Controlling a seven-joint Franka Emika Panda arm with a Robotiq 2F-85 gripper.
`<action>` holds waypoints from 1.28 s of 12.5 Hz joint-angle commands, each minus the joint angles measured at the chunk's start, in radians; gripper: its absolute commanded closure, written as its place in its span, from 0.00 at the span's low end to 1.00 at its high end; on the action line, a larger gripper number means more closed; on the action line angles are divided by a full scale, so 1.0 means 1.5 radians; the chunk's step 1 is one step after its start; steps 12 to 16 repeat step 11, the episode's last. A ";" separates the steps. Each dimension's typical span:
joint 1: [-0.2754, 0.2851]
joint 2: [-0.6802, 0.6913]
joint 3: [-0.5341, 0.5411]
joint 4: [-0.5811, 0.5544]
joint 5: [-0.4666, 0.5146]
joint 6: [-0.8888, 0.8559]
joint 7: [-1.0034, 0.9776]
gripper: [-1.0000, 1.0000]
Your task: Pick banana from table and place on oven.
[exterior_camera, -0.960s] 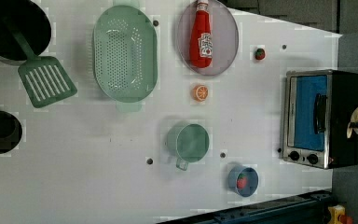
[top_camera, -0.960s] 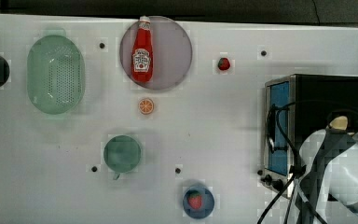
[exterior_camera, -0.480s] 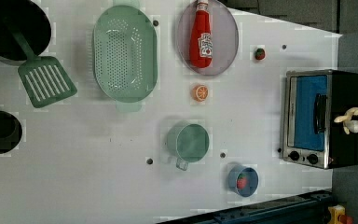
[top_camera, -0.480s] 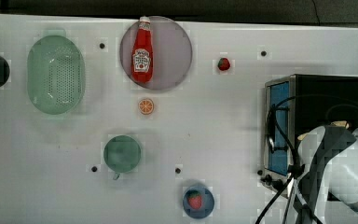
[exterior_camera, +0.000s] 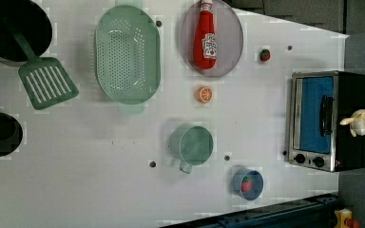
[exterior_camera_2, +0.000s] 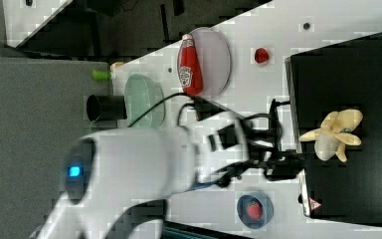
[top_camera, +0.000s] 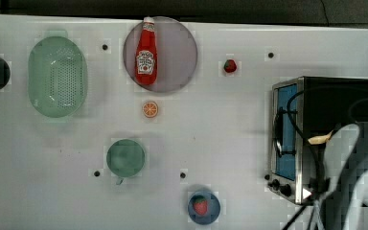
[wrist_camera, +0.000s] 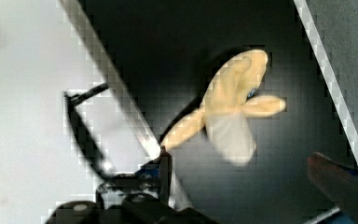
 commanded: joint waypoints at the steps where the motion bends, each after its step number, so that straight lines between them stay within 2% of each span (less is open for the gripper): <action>1: 0.022 -0.070 0.059 0.070 0.019 -0.077 0.052 0.00; 6: 0.028 -0.143 0.216 0.069 0.006 -0.187 0.416 0.00; 10: 0.028 -0.164 0.326 0.068 0.006 -0.223 0.616 0.00; 11: 0.028 -0.169 0.338 0.068 0.006 -0.230 0.650 0.00; 16: 0.028 -0.169 0.338 0.068 0.006 -0.230 0.650 0.00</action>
